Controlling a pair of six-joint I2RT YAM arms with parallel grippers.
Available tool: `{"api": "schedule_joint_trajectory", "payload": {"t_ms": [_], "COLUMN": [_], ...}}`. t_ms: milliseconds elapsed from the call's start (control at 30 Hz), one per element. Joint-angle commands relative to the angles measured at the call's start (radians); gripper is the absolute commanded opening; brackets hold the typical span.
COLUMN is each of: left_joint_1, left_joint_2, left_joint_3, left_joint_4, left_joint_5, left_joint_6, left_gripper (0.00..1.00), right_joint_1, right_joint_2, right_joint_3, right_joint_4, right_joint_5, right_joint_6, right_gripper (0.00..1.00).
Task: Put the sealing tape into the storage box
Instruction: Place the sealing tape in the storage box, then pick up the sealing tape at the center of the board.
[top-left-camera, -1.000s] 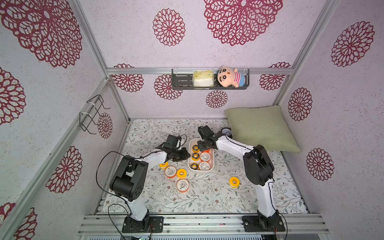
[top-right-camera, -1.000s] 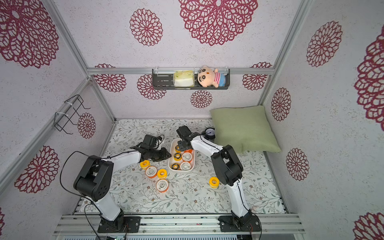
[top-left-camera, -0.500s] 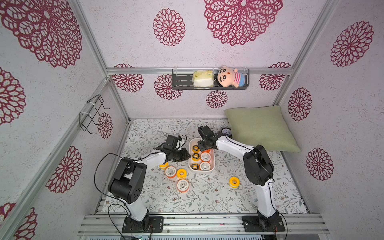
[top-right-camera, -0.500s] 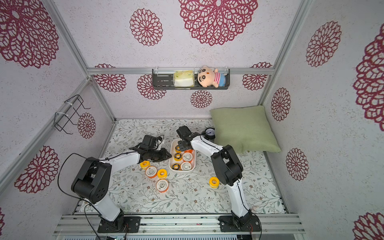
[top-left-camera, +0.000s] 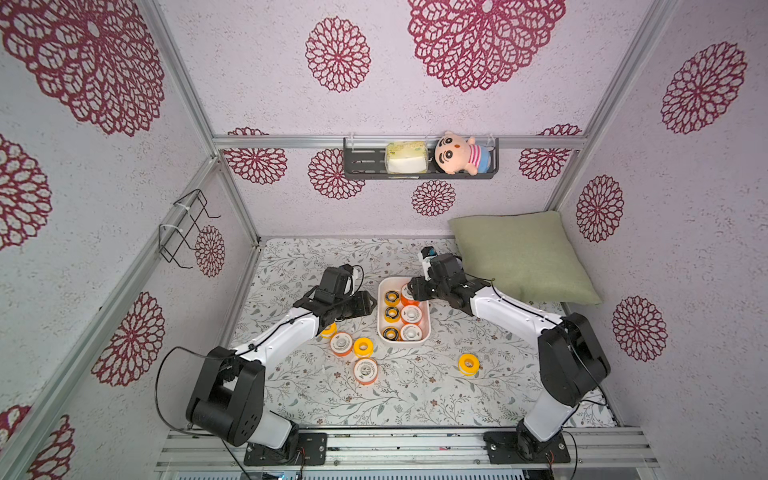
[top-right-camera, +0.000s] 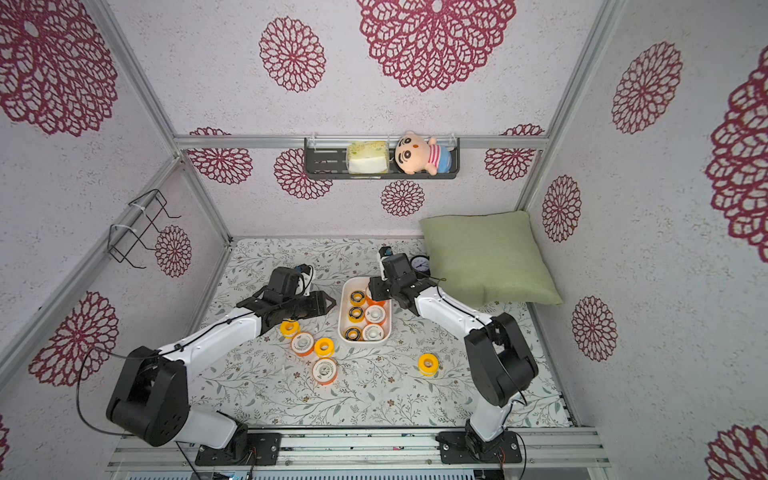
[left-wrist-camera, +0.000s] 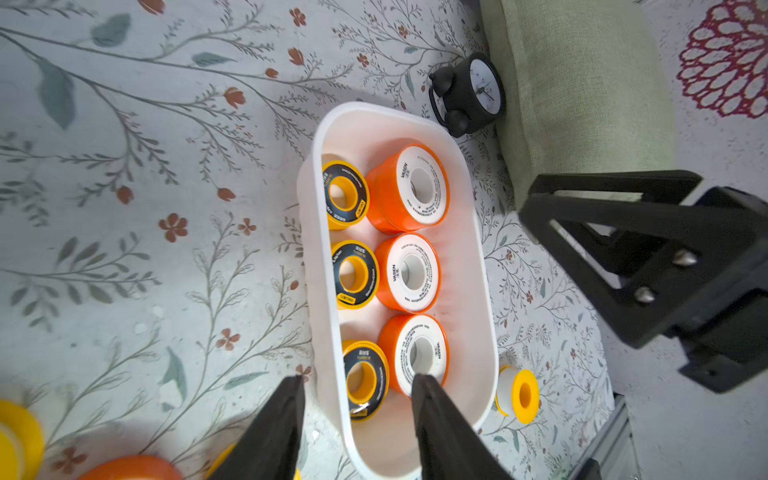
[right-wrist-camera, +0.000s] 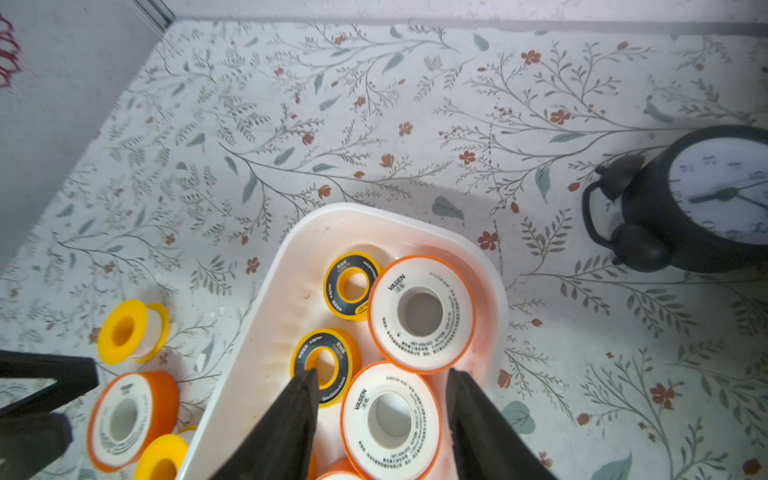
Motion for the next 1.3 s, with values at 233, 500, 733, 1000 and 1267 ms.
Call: {"api": "schedule_joint_trajectory", "payload": {"t_ms": [233,500,733,1000,1267], "left_joint_1": [-0.012,-0.011,-0.013,-0.013,-0.012], "left_joint_2": [-0.186,-0.281,-0.22,-0.13,-0.076], "left_joint_3": [-0.103,-0.21,-0.229,-0.214,-0.218], "left_joint_4": [-0.255,-0.3,-0.318,-0.317,-0.261], "left_joint_5": [-0.291,-0.391,-0.371,-0.397,-0.35], "left_joint_6": [-0.032,-0.108,-0.098,-0.081,-0.07], "left_gripper": [0.49,0.5,0.5,0.51,0.5], "right_joint_1": [-0.062,-0.08,-0.085,-0.09,-0.093], "right_joint_2": [-0.143,-0.156,-0.152,-0.155,-0.152], "right_joint_3": [-0.172,-0.204,-0.204,-0.21,-0.222], "right_joint_4": [0.125,0.124,0.123,0.118,0.121], "right_joint_5": [-0.078,-0.101,-0.112,-0.114,-0.122], "right_joint_6": [0.062,0.059,0.058,0.057,0.061], "right_gripper": [0.57,0.57,0.57,0.57,0.57]}}
